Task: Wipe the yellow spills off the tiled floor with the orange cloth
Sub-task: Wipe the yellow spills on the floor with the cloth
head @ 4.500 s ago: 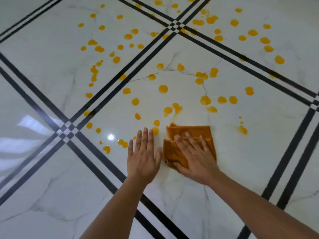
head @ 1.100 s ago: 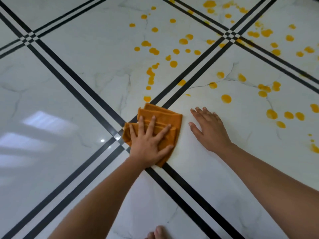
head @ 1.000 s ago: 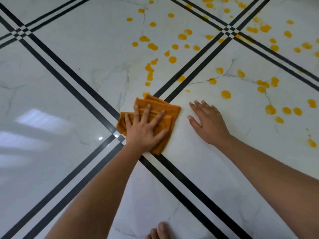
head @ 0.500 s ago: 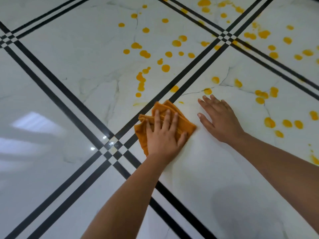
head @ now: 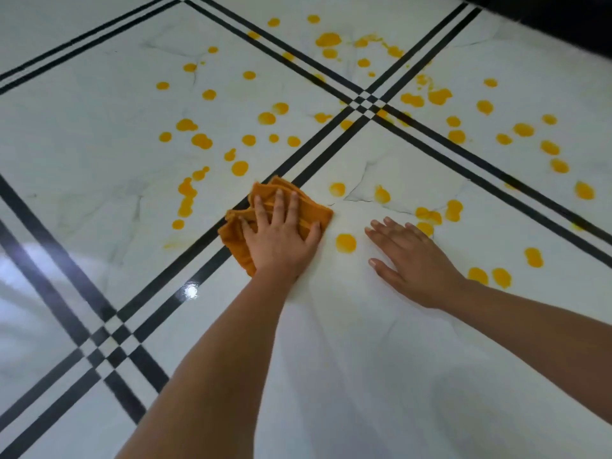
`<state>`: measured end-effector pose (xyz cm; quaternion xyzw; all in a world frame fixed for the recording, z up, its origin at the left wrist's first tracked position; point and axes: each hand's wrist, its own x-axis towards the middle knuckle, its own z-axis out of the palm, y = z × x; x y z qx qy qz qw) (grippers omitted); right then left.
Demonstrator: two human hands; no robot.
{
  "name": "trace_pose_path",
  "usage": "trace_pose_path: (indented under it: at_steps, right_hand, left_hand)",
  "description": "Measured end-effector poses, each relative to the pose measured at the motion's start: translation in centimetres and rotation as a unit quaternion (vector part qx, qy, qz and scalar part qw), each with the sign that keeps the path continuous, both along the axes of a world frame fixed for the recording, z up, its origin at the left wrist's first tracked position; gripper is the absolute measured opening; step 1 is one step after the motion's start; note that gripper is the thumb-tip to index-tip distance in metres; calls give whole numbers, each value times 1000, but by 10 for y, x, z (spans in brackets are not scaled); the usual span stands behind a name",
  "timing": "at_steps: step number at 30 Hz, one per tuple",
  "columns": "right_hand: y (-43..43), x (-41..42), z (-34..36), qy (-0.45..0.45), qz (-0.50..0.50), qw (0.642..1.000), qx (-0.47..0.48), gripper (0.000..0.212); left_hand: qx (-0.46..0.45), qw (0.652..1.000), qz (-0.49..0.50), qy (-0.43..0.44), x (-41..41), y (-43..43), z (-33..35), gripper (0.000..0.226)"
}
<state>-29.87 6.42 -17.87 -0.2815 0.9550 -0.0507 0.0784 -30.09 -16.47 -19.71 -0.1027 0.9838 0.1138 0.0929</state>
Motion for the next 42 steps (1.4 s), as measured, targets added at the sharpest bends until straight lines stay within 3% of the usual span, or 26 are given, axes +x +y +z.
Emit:
trace_pose_path:
  at_steps: [1,4,6,10,13,15,21,26,30,32,37,40,42]
  right_hand:
    - [5,-1,-1,-1,-7,1000,-7,72]
    - [19,-1,-2,8,-14,999,-32,69]
    - [30,-1,-3,13,-23,998,-50,66]
    - [35,5,-5,24,-51,993,-99,57]
    - [17,4,-4,37,-28,990,-135,56]
    - [-8,-6,-4,43,2,989,-140,57]
    - [-107,-25,-13,-51,-50,996,-52,68]
    - [-25,0,-28,16,10,999,-34,64]
    - [16,-56,-27,11,-141,990,-16,64]
    - [12,-56,-26,28,-164,986,-19,61]
    - [84,-22,-30,30,-17,999,-23,58]
    - [89,-69,-25,14,-167,986,-15,63]
    - [73,-63,-23,20,-209,978,-11,65]
  left_hand:
    - [-4,1000,-24,0,-1,14,1,70]
    - [-47,973,-227,-3,12,38,3,69]
    - [-72,957,-279,2,0,37,1,69]
    - [-53,977,-208,10,-9,45,-1,66]
    - [46,984,-151,81,2,40,6,61]
    - [58,987,-89,118,8,23,12,61]
    - [31,993,18,109,26,-8,9,67]
    - [49,995,0,85,32,17,5,69]
    - [11,996,-62,62,13,51,4,72]
    - [7,997,-55,56,4,67,1,73]
    - [16,998,-43,46,2,93,-2,75]
    - [6,998,-51,39,1,99,-2,74]
    - [3,998,-51,35,-1,106,-3,75]
